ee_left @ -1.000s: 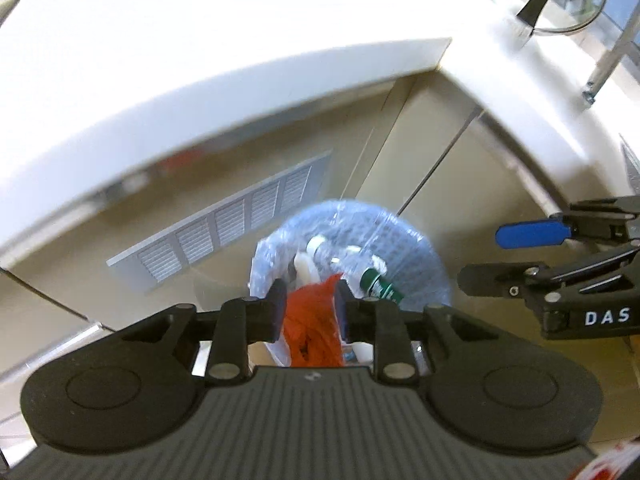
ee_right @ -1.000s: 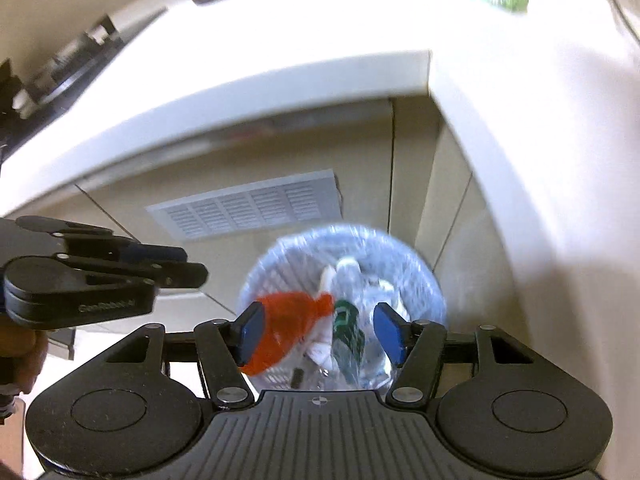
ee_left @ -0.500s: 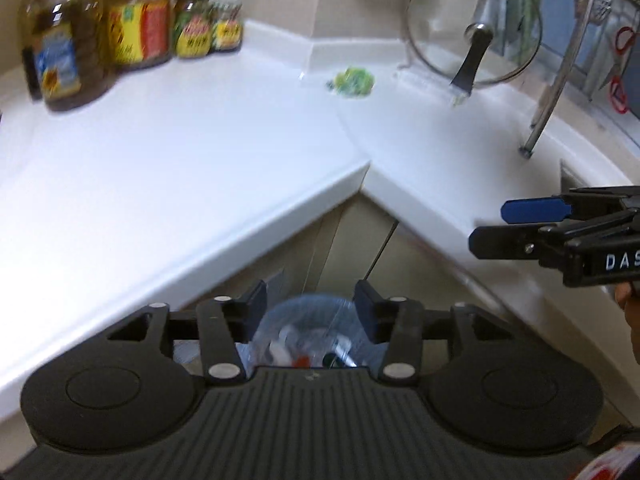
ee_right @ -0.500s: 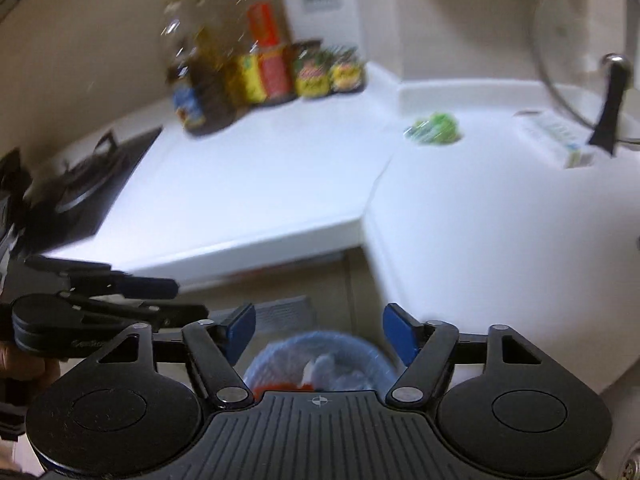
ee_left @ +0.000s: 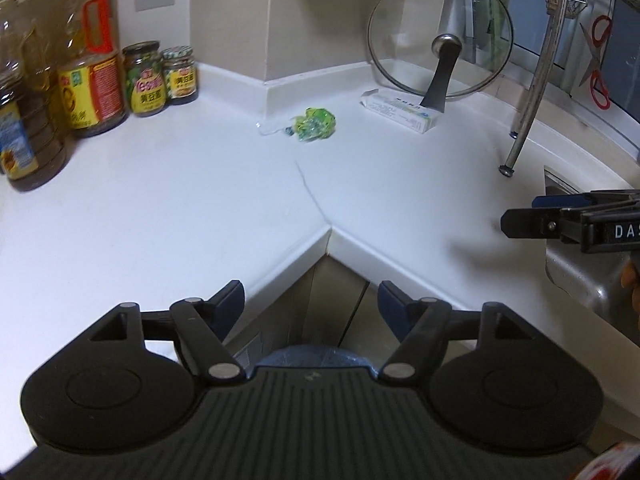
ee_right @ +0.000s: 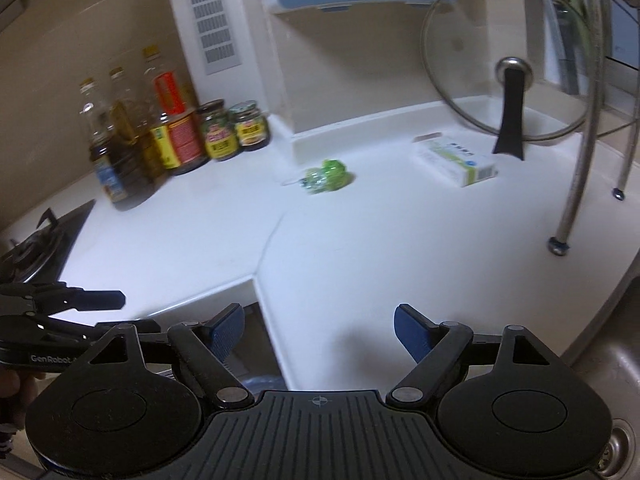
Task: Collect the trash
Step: 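Raise both tools back toward the counter and the green wrapper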
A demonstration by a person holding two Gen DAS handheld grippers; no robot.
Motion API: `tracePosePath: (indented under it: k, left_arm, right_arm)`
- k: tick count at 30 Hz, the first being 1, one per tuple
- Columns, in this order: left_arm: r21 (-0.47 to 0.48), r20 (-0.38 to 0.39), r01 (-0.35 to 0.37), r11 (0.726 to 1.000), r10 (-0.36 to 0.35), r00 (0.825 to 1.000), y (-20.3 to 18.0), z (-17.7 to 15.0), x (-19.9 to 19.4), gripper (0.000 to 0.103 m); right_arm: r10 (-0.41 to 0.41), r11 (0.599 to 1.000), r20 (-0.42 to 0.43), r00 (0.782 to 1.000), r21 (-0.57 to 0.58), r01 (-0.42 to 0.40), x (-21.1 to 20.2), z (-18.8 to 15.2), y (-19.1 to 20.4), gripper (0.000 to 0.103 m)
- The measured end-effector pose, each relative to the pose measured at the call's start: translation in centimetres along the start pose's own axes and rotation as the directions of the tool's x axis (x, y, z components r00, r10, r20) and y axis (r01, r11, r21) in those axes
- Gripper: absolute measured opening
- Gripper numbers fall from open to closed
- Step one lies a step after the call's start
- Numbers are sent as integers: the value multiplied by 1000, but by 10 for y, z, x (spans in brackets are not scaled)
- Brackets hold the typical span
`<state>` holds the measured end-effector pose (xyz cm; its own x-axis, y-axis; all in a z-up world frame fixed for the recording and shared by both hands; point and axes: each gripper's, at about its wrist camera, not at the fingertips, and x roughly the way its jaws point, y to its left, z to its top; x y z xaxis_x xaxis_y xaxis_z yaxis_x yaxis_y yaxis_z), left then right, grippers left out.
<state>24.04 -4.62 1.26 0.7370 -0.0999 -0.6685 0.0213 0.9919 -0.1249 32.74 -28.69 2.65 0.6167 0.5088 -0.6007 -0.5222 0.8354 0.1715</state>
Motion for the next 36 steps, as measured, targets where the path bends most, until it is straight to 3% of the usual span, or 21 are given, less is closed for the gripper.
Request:
tracePosePath:
  k: [15,22,27,36]
  left_arm:
    - [54,18,3,999,-4,1000,-4,41,30,78]
    - [92,37,-11,996,7,999,-7,78,55,78]
    - [142,60,-4,990,-5,998,-10,110,83,84]
    - [227,61,-8,974,-6,998,-20,152,167,84]
  right_arm:
    - [-45,999,29,999,6,45,21,31,-30,83]
    - [-92,996,52,994,6,92,45,59,-54,83]
    - [-135,991,73,988,-1,135,72,85,-81,84]
    - [-172,984,90,981,-25,175,125,122,-123,85]
